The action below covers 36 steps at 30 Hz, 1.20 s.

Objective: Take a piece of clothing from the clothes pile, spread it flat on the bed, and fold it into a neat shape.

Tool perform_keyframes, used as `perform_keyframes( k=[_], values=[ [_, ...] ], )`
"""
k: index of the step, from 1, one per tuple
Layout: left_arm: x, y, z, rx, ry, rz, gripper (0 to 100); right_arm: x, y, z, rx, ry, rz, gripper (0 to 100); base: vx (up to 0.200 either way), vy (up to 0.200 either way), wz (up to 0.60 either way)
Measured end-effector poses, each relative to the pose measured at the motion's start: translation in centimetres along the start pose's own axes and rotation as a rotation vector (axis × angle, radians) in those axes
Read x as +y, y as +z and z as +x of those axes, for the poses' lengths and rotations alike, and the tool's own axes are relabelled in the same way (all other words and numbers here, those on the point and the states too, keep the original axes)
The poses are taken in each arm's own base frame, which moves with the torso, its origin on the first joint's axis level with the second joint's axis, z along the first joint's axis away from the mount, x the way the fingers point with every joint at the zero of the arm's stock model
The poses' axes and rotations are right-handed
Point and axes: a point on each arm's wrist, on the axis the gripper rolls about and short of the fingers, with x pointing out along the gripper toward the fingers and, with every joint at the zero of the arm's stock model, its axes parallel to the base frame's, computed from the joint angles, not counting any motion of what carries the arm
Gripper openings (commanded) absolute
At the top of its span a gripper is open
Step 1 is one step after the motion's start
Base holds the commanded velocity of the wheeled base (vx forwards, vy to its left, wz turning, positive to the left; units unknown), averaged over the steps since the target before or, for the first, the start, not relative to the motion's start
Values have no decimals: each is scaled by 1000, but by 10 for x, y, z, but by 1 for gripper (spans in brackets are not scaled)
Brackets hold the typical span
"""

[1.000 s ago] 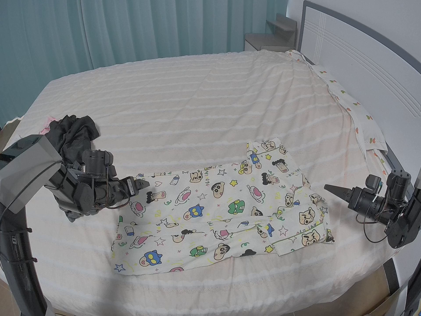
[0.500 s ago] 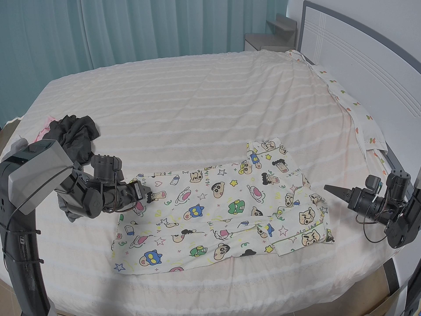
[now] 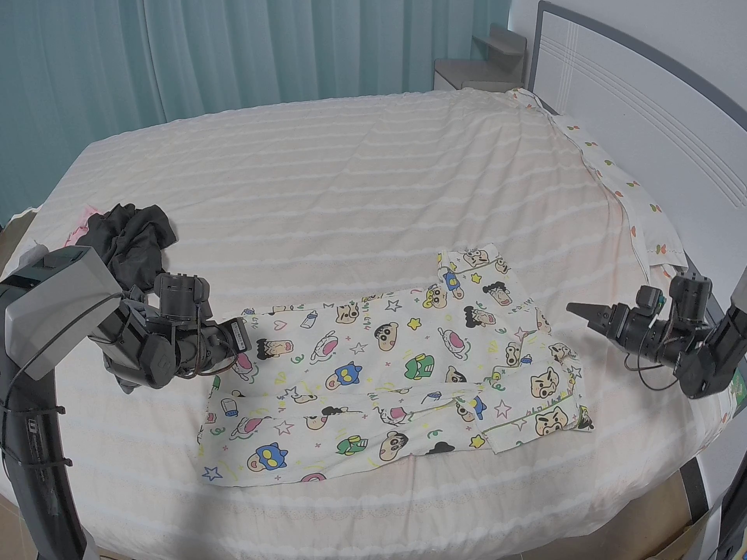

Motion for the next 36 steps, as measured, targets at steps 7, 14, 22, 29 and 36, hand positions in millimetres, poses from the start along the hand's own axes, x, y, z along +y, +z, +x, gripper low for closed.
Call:
perform_keyframes(
  k=[7, 14, 22, 29, 36],
  values=[
    [-1, 3, -10, -27, 20, 2, 0, -3, 42, 32, 25, -39, 27, 100, 0, 0, 0],
    [-4, 6, -27, -43, 29, 4, 0, -2, 67, 72, 55, -51, 32, 100, 0, 0, 0],
    [-5, 6, -44, -51, 31, 5, 0, -5, 64, 111, 131, -72, 54, 100, 0, 0, 0],
    [-7, 6, -52, -55, 29, 7, 0, 1, 67, 136, 171, -85, 29, 100, 0, 0, 0],
    [-8, 6, -56, -59, 26, 7, 0, -5, 56, 160, 186, -110, -23, 100, 0, 0, 0]
  ],
)
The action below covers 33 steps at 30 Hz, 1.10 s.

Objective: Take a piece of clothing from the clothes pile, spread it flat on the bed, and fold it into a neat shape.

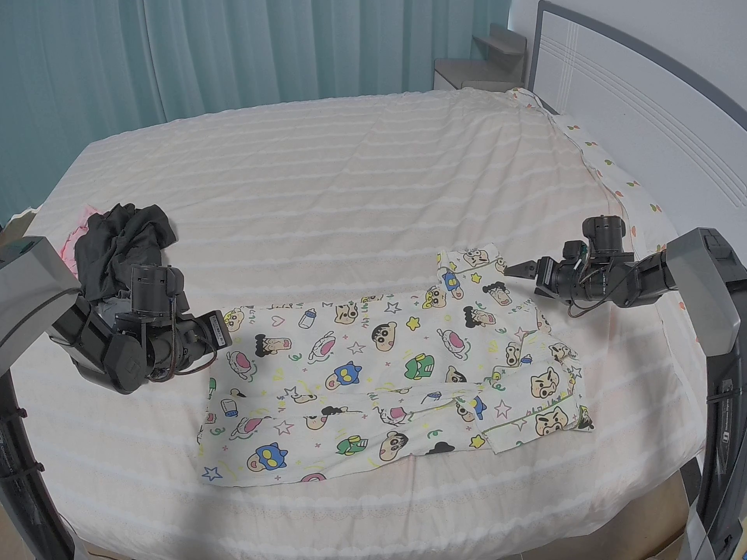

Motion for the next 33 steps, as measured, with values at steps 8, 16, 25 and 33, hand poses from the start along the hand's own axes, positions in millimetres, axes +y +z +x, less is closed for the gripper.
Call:
perform_keyframes(
  k=[8, 16, 25, 33],
  values=[
    [-2, 3, -4, -10, -6, 2, 0, 5, -9, 21, 5, -15, -35, 100, 0, 0, 0],
    [-3, 4, -6, -16, -11, 3, 0, 13, -12, 29, 8, 2, -51, 0, 0, 0, 0],
    [-4, 5, -6, -18, -12, 4, 0, 15, -11, 28, 12, 2, -48, 0, 0, 0, 0],
    [-2, 9, -6, -32, -9, -1, 0, 12, -11, 14, 12, -5, -34, 0, 0, 0, 0]
  ],
)
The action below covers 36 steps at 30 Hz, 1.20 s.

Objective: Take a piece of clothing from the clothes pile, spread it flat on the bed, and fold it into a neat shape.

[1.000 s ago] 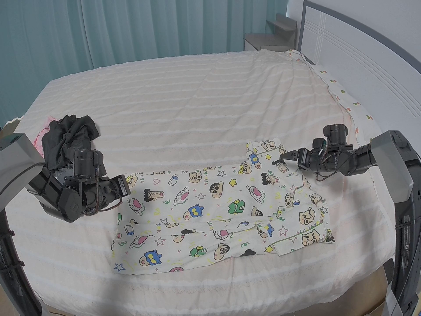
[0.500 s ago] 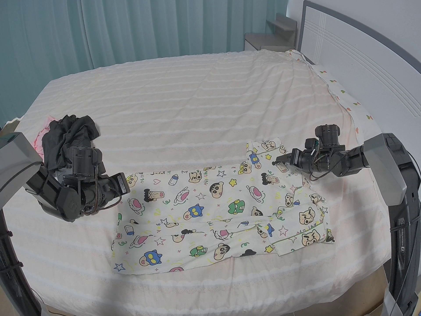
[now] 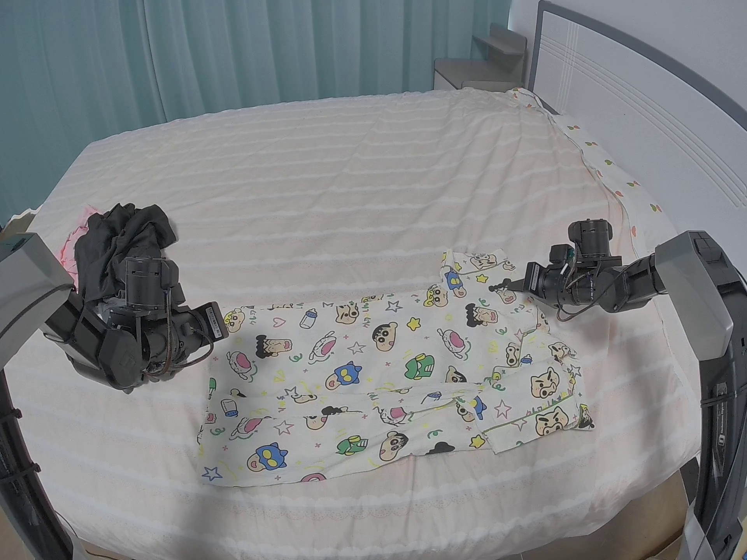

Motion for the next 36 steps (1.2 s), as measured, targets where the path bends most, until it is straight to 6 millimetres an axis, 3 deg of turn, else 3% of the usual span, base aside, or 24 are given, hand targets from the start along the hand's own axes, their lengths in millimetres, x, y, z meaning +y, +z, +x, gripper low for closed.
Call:
perform_keyframes(
  k=[8, 15, 16, 36],
  values=[
    [5, 10, 3, -32, 5, -10, 0, 1, -9, -9, -94, 37, -38, 0, 0, 0, 0],
    [6, 23, 14, -65, 2, -18, 0, 3, -29, -12, -136, 51, -29, 0, 0, 0, 0],
    [5, 24, 16, -66, 3, -19, 100, 4, -30, -12, -136, 52, -19, 0, 0, 0, 0],
    [16, 5, 49, 43, -25, 21, 100, 4, -20, -24, -169, 63, 26, 0, 0, 0, 0]
  ],
)
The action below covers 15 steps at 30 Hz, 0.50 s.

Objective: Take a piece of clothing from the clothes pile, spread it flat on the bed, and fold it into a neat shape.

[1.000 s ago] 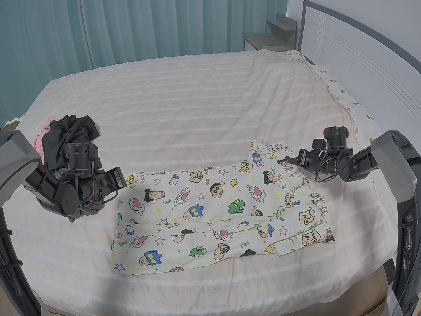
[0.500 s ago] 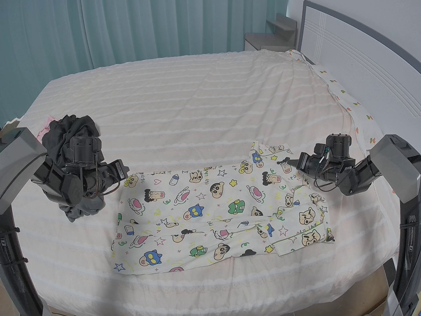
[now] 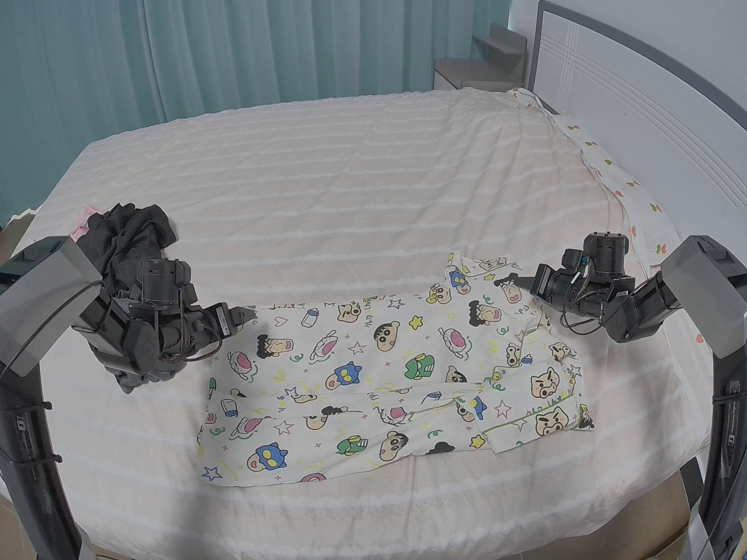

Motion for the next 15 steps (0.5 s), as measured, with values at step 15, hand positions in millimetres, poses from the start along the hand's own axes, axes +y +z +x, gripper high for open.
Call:
perform_keyframes(
  k=[15],
  values=[
    [-4, -10, 37, 43, -70, -46, 100, 4, -1, 2, 4, 7, -5, 0, 0, 0, 0]
  ],
)
